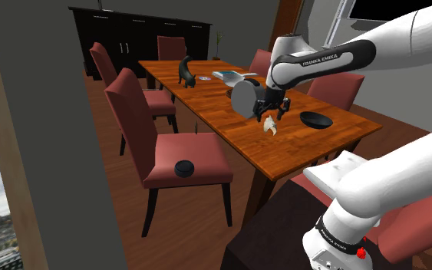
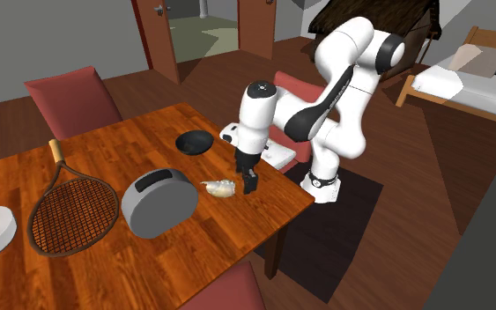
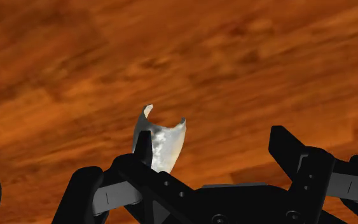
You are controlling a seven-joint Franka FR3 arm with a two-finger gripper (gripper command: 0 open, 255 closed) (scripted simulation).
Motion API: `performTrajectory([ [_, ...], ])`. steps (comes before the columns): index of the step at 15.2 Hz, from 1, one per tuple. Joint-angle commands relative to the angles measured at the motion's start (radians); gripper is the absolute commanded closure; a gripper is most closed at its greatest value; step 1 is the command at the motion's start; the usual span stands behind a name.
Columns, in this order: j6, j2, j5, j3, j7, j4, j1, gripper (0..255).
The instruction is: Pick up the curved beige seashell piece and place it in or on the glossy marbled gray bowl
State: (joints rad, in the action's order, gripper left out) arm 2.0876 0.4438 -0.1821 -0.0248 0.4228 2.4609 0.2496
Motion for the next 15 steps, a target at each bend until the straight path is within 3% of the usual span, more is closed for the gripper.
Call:
performTrajectory([
  [1, 0.052, -0.041, -0.045, 0.0, 0.058, -0.002, 0.038, 0],
  [3, 0.081, -0.068, -0.077, -0.001, 0.098, -0.009, 0.064, 0],
  [10, 0.184, -0.122, -0.099, -0.013, 0.108, 0.038, 0.076, 0],
  [15, 0.192, -0.128, -0.101, -0.014, 0.109, 0.041, 0.078, 0],
])
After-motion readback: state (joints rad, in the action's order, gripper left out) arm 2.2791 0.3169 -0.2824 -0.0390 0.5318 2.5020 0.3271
